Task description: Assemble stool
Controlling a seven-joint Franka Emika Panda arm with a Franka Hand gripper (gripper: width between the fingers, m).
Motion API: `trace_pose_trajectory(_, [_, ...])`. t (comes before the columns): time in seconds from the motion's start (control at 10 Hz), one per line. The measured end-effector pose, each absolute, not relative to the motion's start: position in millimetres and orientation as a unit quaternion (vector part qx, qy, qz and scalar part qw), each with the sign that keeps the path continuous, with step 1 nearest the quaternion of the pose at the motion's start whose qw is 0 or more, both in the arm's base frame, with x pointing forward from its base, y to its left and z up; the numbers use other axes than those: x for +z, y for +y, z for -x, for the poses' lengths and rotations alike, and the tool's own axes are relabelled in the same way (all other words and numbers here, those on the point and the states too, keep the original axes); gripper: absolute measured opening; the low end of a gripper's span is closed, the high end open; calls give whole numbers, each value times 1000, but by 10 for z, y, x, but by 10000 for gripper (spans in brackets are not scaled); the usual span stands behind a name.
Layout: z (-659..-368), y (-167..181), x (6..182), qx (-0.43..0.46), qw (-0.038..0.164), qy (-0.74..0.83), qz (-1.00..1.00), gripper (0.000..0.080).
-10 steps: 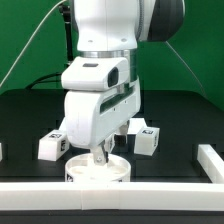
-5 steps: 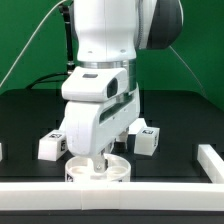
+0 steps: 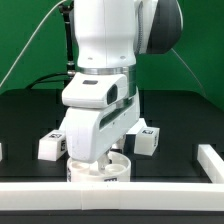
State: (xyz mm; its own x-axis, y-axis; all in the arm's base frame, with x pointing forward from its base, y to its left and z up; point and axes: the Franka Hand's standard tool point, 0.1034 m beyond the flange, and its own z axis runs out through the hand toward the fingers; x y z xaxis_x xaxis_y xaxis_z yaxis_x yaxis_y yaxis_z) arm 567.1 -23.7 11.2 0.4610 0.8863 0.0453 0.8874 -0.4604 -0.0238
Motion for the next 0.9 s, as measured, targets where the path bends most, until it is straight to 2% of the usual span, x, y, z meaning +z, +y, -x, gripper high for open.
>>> trace_pose_trajectory(0.1, [-5668,-240,110,-13,22,-519,855,158])
trace_pose_trajectory(0.2, [-5668,-240,110,-13,22,-519,855,158])
trace_pose_trajectory(0.3, [-5674,-241,117,-14,21,-519,855,53])
trace_pose_trajectory(0.9, [-5674,-240,116,-14,21,-519,855,53])
